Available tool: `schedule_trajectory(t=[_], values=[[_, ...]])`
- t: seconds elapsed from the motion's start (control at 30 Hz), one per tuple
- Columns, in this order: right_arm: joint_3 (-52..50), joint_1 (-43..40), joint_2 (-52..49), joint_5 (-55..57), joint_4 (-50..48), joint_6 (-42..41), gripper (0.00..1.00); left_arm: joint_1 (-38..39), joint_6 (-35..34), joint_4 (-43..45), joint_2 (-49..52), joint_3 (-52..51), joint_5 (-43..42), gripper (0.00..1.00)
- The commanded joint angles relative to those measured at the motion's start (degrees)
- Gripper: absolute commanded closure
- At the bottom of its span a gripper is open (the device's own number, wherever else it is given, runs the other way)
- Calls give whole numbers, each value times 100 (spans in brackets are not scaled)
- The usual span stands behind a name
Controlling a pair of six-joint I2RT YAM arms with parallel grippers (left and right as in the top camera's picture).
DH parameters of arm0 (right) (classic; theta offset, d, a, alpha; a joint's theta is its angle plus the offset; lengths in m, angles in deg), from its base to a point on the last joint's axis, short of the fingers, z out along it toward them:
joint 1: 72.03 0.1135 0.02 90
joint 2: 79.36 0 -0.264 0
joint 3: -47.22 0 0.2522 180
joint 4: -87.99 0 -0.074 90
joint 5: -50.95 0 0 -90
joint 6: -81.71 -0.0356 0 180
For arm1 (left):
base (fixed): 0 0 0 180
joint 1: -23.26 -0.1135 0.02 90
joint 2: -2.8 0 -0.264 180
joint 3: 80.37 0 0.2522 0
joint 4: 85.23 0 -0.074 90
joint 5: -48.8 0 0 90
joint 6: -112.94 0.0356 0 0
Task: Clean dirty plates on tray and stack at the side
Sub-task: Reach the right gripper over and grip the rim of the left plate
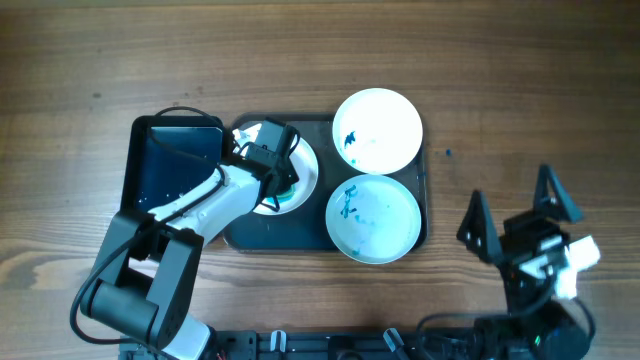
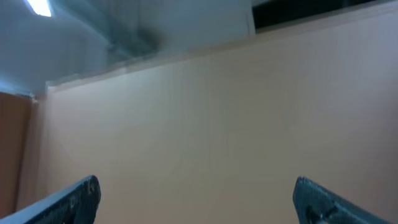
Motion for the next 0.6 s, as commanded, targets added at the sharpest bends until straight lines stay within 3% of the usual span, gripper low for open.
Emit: schedule_trajectory(t=[0.0,0.1,0.17,0.23,0.3,0.33,0.37,0.4,0.43,0.5,0.53,0.57], values=[[1504,24,-1663,-435,680,608,0,-28,-94,20,-44,-48,223,96],[3274,24,-3486,-1027,2350,925,0,-28,-96,20,-55,-48,175,96],[4485,26,-4854,-2068,3366,1036,1,-39,-98,20,-79,-48,37,96],[5254,24,-6098,-3873,3644,212,0,-94,-101,17,-131,-48,-146,96],[5460,44,-7066,-5016,3316,-605,0,-173,-120,20,-173,-48,-256,96],[5466,70,-7490,-5259,2660,-1099,0,-238,-120,20,-201,-48,-302,96],[5471,105,-7888,-5495,2068,-1615,7,-293,-120,20,-208,-48,-319,96],[5482,173,-8314,-5781,1335,-1987,27,-363,-118,20,-219,-48,-334,96],[5504,240,-8577,-5834,988,-2175,32,-424,-118,17,-219,-48,-339,96],[5646,420,-8948,-5646,1075,-2100,27,-511,-116,-4,-219,-48,-361,96],[5783,562,-9097,-5412,1526,-1899,23,-566,-118,-26,-219,-48,-385,96],[5945,693,-9176,-5093,2162,-1622,26,-608,-116,-31,-219,-48,-422,96]])
